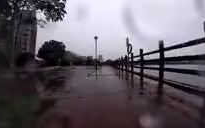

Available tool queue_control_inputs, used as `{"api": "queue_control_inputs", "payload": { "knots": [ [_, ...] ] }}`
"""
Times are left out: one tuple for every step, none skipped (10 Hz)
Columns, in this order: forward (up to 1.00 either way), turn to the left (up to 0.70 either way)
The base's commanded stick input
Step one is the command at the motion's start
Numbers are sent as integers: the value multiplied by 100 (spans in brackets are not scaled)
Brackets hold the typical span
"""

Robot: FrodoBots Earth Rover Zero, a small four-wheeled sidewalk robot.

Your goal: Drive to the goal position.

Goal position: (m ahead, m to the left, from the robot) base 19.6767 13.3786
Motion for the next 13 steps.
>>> {"api": "queue_control_inputs", "payload": {
  "knots": [
    [100, 0],
    [100, 0],
    [100, 0],
    [100, 0],
    [100, 0],
    [100, 13],
    [100, 30],
    [100, 38],
    [100, 39],
    [100, 39],
    [100, 39],
    [100, 39],
    [100, 38]
  ]
}}
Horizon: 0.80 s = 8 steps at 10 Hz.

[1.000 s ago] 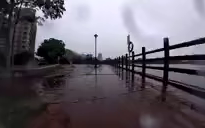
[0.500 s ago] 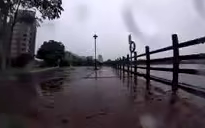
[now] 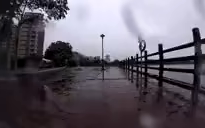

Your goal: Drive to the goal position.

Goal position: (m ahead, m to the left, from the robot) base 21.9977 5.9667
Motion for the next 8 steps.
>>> {"api": "queue_control_inputs", "payload": {
  "knots": [
    [100, 18],
    [100, 0],
    [100, 0],
    [100, 0],
    [100, 0],
    [100, 0],
    [100, 0],
    [100, 0]
  ]
}}
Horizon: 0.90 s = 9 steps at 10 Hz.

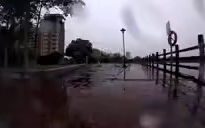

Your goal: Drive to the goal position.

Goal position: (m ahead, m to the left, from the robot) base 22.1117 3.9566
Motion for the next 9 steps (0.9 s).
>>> {"api": "queue_control_inputs", "payload": {
  "knots": [
    [100, 0],
    [100, 0],
    [100, 0],
    [100, 0],
    [100, 0],
    [100, 0],
    [100, 0],
    [100, 0],
    [100, 0]
  ]
}}
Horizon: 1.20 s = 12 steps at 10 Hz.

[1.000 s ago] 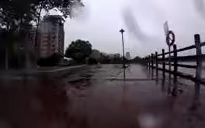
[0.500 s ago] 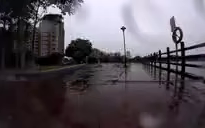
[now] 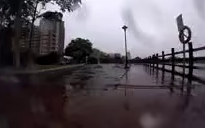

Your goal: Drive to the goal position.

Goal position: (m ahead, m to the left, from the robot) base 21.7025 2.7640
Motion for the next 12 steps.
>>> {"api": "queue_control_inputs", "payload": {
  "knots": [
    [100, 0],
    [100, 0],
    [100, 0],
    [100, 0],
    [100, 0],
    [100, 0],
    [100, 0],
    [100, 0],
    [100, 0],
    [100, 0],
    [100, 0],
    [100, 0]
  ]
}}
